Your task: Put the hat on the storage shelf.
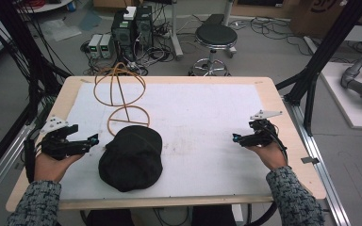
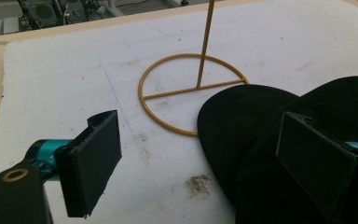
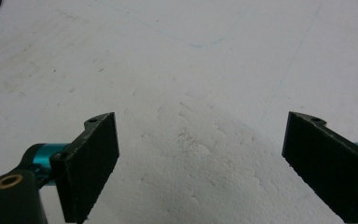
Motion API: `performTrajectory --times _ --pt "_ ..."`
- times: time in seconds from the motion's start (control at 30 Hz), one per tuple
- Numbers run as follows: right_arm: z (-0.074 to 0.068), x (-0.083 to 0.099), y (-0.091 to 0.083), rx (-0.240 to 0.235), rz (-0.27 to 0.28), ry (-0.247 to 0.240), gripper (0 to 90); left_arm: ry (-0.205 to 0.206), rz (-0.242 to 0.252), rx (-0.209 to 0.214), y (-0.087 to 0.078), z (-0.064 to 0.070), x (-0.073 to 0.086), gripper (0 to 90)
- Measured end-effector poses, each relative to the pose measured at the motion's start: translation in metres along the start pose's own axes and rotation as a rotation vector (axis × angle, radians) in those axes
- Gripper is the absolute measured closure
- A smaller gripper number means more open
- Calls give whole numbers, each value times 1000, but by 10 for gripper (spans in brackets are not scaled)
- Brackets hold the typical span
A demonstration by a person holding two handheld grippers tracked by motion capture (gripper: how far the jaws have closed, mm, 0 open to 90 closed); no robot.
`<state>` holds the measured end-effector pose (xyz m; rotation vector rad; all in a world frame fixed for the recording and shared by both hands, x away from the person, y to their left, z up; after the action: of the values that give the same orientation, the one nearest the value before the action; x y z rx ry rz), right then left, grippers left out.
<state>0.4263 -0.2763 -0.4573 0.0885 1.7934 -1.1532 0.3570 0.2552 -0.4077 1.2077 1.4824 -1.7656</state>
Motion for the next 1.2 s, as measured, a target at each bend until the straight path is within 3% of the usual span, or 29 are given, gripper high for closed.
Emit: performTrajectory --times 0.3,0.7,1.03,1.2 --pt "-3 0 1 -5 -8 -11 106 -9 10 -3 -4 -3 0 142" --pt "-4 0 2 -3 -17 -9 106 -5 16 18 -5 4 1 142" --pt "-3 0 3 -12 -13 -8 106 -8 36 23 -14 12 -5 142" --pt "-5 -1 3 -15 -9 -9 106 -2 52 51 -22 24 -8 142"
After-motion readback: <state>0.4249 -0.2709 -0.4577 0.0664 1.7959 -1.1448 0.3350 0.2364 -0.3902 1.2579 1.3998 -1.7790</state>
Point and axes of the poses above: each handheld gripper's, and its own axes: y roughly forward along the jaws, x roughly out of its underside, z roughly to its right, the point moved 8 cm from there along y, roughly forward along the jaws, and after that the axes turned 9 degrees about -x, right-handed, at the moved point
